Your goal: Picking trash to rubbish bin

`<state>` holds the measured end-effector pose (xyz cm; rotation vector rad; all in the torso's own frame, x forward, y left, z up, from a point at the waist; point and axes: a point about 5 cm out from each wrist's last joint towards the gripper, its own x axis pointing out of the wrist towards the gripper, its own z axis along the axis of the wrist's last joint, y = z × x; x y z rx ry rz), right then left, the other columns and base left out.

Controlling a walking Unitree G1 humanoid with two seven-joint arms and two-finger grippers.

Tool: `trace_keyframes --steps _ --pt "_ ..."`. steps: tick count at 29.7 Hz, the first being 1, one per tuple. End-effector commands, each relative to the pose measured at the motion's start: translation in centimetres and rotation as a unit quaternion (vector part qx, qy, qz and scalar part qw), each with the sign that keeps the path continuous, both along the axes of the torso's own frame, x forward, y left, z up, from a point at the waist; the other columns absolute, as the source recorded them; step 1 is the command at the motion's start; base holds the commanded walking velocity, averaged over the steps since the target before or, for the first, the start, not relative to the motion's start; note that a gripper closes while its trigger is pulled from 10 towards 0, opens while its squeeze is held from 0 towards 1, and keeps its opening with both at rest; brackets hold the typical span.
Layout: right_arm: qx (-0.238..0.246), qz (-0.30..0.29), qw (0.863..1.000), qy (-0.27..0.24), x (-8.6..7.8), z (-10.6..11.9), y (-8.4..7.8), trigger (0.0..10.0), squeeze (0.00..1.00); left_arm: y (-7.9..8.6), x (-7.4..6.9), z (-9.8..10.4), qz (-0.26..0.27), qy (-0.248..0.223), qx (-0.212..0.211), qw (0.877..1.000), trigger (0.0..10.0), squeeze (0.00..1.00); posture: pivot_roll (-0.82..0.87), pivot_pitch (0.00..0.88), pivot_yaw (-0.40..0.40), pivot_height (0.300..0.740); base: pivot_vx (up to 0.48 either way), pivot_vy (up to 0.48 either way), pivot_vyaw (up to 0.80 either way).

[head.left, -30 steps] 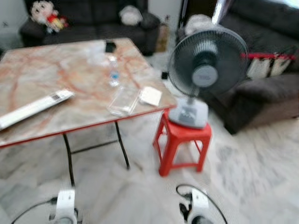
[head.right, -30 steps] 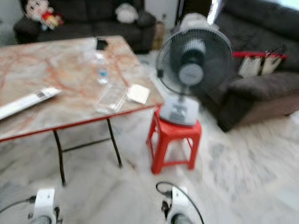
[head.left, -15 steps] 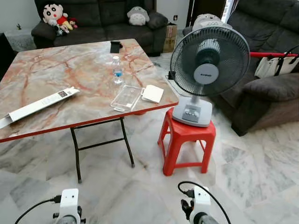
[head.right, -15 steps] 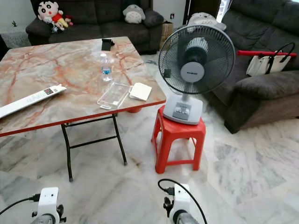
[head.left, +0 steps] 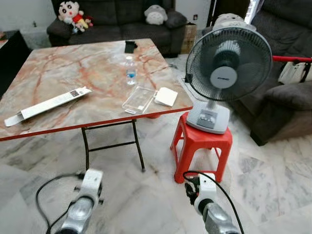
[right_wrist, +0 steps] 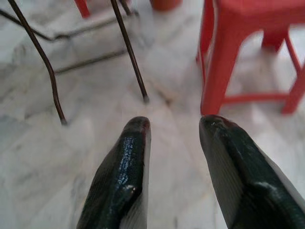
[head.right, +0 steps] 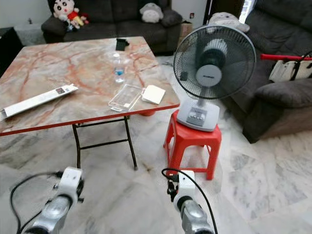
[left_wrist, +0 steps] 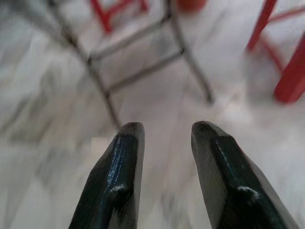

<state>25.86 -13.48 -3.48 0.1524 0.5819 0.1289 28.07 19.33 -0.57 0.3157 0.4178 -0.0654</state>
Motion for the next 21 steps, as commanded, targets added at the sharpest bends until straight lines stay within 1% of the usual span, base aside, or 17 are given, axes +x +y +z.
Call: trace_keyframes --steps 1,4,7,8,9,10,11,13,14,15,16,18,19,20,21 --pt "0.002 0.005 0.999 -0.041 1.5 1.4 0.3 10.0 0.0 -0.9 1.4 1.5 -0.023 -0.034 -0.006 0.999 10.0 0.0 0.06 0.0 -0.023 0.74 0.0 0.0 0.0" --pt "0.006 0.004 0.997 -0.073 2.7 2.6 0.5 10.0 0.0 -1.5 2.6 2.8 -0.023 -0.063 -0.017 0.998 10.0 0.0 0.06 0.0 -0.023 0.74 0.0 0.0 0.0" --pt "0.011 0.006 0.995 -0.104 3.8 3.8 0.8 10.0 0.0 -1.5 3.6 4.0 -0.005 -0.088 -0.044 0.995 10.0 0.0 0.05 0.0 -0.027 0.74 0.0 0.0 0.0" --pt "0.012 0.008 0.994 -0.112 4.1 4.2 0.9 10.0 0.0 -1.5 3.9 4.3 0.006 -0.094 -0.058 0.994 10.0 0.0 0.05 0.003 -0.032 0.74 0.0 0.0 0.0" --pt "0.013 0.012 0.992 -0.125 4.4 4.7 1.0 10.0 0.0 -1.6 4.4 4.9 0.028 -0.106 -0.098 0.989 10.0 0.0 0.04 0.006 -0.035 0.74 0.0 0.0 0.0" --pt "0.013 0.014 0.991 -0.129 4.6 4.8 1.0 10.0 0.0 -1.7 4.6 5.2 0.038 -0.11 -0.119 0.986 10.0 0.0 0.04 0.006 -0.035 0.74 0.0 0.0 0.0" --pt "0.014 0.016 0.99 -0.138 4.9 5.2 1.1 10.0 0.0 -2.3 5.3 6.0 0.05 -0.124 -0.177 0.975 10.0 0.0 0.05 0.008 -0.036 0.74 0.0 0.0 0.0" --pt "0.017 0.016 0.989 -0.147 5.1 5.6 1.1 10.0 0.0 -3.3 6.0 7.1 0.031 -0.141 -0.188 0.972 10.0 0.0 0.05 0.008 -0.039 0.74 0.0 0.0 0.0" --pt "0.018 0.017 0.988 -0.154 5.4 5.9 1.2 10.0 0.0 -4.3 6.8 8.4 0.022 -0.161 -0.209 0.964 10.0 0.0 0.05 0.01 -0.042 0.74 0.0 0.0 0.0" --pt "0.018 0.018 0.987 -0.157 5.5 6.0 1.2 10.0 0.0 -4.6 7.1 8.8 0.021 -0.167 -0.217 0.962 10.0 0.0 0.05 0.01 -0.042 0.74 0.0 0.0 0.0" --pt "0.019 0.019 0.987 -0.161 5.6 6.2 1.4 10.0 0.0 -4.6 7.5 9.6 0.027 -0.184 -0.213 0.959 10.0 0.0 0.05 0.01 -0.042 0.74 0.0 0.0 0.0" --pt "0.02 0.02 0.985 -0.168 5.8 6.5 1.5 10.0 0.0 -4.2 7.9 10.5 0.047 -0.206 -0.215 0.953 10.0 0.0 0.04 0.01 -0.044 0.74 0.0 0.0 0.0" --pt "0.023 0.02 0.983 -0.178 6.1 6.9 1.6 10.0 0.0 -3.7 8.1 11.1 0.057 -0.226 -0.19 0.954 10.0 0.0 0.04 0.01 -0.044 0.74 0.0 0.0 0.0" --pt "0.024 0.021 0.982 -0.184 6.2 7.1 1.7 10.0 0.0 -3.5 8.1 11.4 0.051 -0.235 -0.159 0.958 10.0 0.0 0.04 0.01 -0.044 0.74 0.0 0.0 0.0" --pt "0.024 0.021 0.982 -0.188 6.3 7.3 1.7 10.0 0.0 -3.4 8.1 11.5 0.046 -0.242 -0.137 0.96 10.0 0.0 0.04 0.01 -0.044 0.74 0.0 0.0 0.0"
